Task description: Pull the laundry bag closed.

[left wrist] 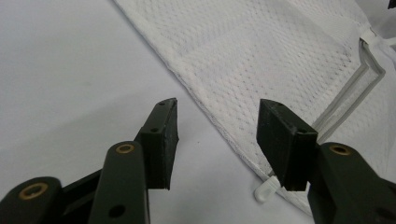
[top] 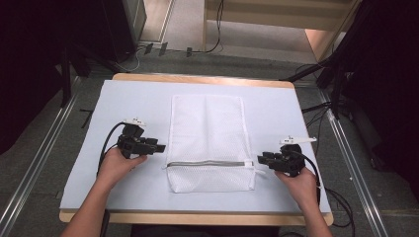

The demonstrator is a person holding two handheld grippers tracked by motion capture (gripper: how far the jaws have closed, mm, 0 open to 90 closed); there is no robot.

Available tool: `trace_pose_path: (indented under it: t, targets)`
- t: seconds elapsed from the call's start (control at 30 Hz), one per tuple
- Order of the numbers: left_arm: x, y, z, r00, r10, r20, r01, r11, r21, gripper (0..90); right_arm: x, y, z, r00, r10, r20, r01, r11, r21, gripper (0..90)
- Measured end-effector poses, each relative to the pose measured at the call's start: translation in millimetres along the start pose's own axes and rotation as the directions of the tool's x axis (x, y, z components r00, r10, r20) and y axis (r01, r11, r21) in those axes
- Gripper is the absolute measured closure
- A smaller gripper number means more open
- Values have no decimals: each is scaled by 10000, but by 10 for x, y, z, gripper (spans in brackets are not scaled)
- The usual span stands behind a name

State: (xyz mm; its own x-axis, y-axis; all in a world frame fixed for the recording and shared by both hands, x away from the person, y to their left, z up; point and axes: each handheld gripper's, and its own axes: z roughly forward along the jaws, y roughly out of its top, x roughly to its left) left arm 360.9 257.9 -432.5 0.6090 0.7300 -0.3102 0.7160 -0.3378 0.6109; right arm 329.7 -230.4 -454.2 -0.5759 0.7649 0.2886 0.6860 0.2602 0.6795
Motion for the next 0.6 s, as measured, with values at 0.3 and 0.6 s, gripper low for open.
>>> trace_pose_path:
  t: [0.3, 0.6]
  targets:
    - [17, -24, -1, 9999, 109, 32, -109, 9999, 81, 559, 13, 15, 29, 9999, -131, 101, 130, 9999, 101, 641]
    - [-6, -84, -60, 9998, 145, 109, -146, 9998, 102, 654, 19, 16, 16, 9997, -199, 102, 199, 9998, 55, 631]
